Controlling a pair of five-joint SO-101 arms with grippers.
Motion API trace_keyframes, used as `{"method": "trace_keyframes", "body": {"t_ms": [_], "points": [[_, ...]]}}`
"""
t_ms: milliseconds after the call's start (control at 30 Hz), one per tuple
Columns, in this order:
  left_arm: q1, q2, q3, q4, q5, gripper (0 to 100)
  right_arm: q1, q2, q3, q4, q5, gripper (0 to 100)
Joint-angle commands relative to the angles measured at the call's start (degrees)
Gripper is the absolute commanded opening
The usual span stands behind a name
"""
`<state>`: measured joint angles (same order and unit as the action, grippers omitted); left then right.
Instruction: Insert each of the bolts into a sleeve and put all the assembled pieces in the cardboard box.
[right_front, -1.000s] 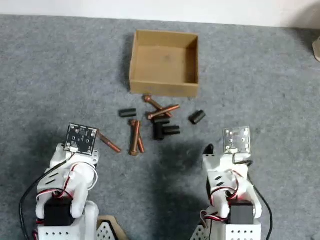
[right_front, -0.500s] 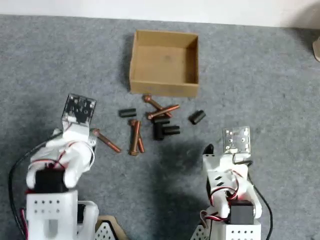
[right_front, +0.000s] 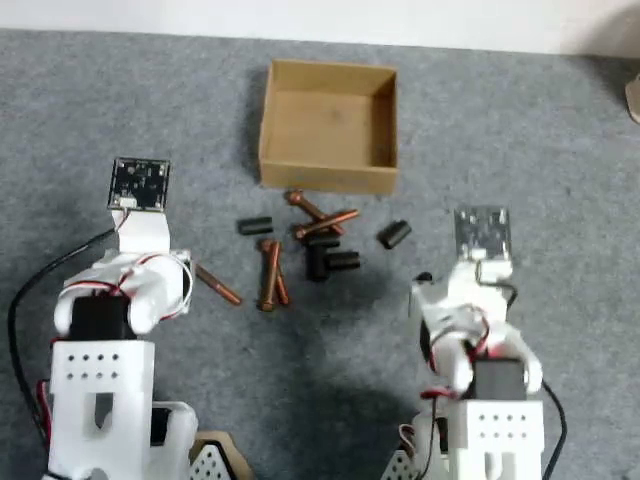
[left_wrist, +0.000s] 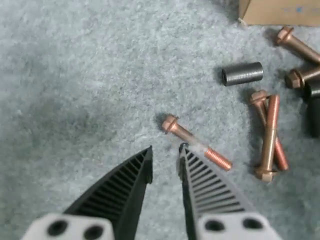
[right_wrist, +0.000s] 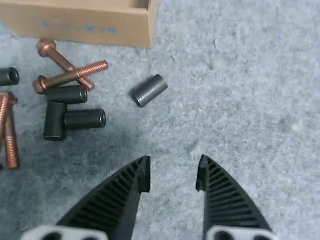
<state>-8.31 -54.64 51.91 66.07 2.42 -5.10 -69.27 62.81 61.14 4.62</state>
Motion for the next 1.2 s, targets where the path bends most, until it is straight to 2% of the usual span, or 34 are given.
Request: {"method": "trace_keyframes", "body": {"t_ms": [0,200,467,700,800,1033,1167], "points": [[0.9,2.1,-2.9,-2.3,3.3,9,-0.3,4.0,-5.3,-1.4,-0.6,15.9],[0.9,5.4,-2.9,-4.7,12.4,9,-0.3,4.4,-5.4,-3.3,-0.4,15.9],[1.0,6.2,-2.8,-6.1,13.1,10,-0.3,4.5,-5.4,-5.3,-0.2,15.9],[6.5,6.0,-0.9,-6.4,14.3,10,-0.4,4.6,-5.4,-5.5,-0.1,15.9],[6.6,6.2,-0.2,-8.4,15.2,10,-0.4,4.6,-5.4,-5.5,-0.1,15.9],[6.6,6.4,-1.1,-8.4,34.6,24,-0.4,4.6,-3.5,-7.9,-0.2,15.9],[6.5,10.7,-1.4,-8.8,41.3,22,-0.4,4.5,-3.4,-7.9,-0.5,15.9]]}}
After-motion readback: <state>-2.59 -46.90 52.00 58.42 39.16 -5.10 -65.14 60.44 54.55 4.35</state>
